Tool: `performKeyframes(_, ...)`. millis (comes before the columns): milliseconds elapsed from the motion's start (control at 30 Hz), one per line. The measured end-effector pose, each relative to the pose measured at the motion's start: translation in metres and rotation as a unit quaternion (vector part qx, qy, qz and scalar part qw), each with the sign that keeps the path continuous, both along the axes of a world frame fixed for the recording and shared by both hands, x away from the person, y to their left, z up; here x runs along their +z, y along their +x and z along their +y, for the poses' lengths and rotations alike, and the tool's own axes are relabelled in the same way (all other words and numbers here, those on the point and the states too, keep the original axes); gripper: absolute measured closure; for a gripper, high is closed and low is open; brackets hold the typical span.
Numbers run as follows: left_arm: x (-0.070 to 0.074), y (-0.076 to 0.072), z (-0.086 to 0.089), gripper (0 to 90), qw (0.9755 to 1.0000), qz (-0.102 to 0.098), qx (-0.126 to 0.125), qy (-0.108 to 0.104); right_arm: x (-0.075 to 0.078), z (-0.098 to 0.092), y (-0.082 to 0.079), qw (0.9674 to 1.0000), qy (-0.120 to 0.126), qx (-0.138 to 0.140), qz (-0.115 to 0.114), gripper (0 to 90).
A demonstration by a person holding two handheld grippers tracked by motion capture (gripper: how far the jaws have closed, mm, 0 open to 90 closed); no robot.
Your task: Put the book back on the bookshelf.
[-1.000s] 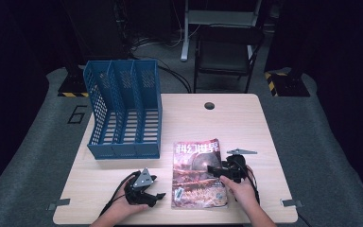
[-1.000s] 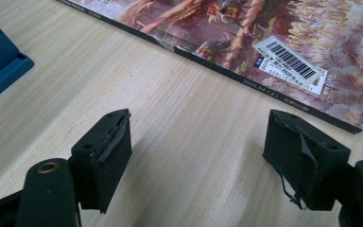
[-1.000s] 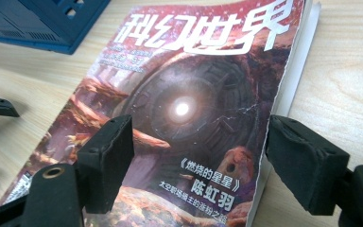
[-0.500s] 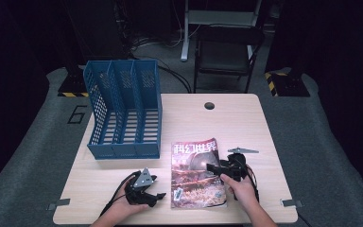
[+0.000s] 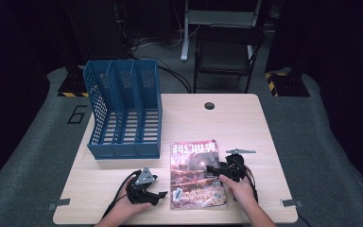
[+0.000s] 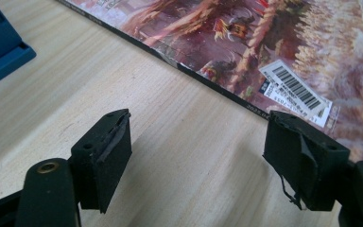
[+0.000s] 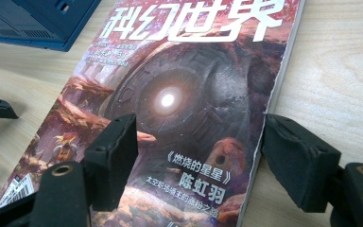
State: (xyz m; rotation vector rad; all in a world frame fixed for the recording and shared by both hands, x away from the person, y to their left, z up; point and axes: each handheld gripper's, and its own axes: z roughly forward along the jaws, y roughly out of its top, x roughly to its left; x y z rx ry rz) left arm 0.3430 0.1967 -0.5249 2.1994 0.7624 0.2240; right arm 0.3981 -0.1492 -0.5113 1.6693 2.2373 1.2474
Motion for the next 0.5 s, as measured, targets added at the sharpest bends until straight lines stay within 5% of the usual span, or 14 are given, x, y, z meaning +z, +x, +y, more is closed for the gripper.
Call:
performKeyframes(233, 0.003, 0.006, -0.010, 24.9, 0.9997, 0.005, 0.019, 0.017, -0.001, 0.001, -0.001, 0.9999, -0.010, -0.001, 0.009, 29.0)
performKeyframes(500, 0.009, 0.024, -0.027, 27.9, 0.9978, 0.035, 0.053, -0.020, -0.002, 0.004, -0.003, 0.9996, -0.030, 0.002, -0.003, 28.5)
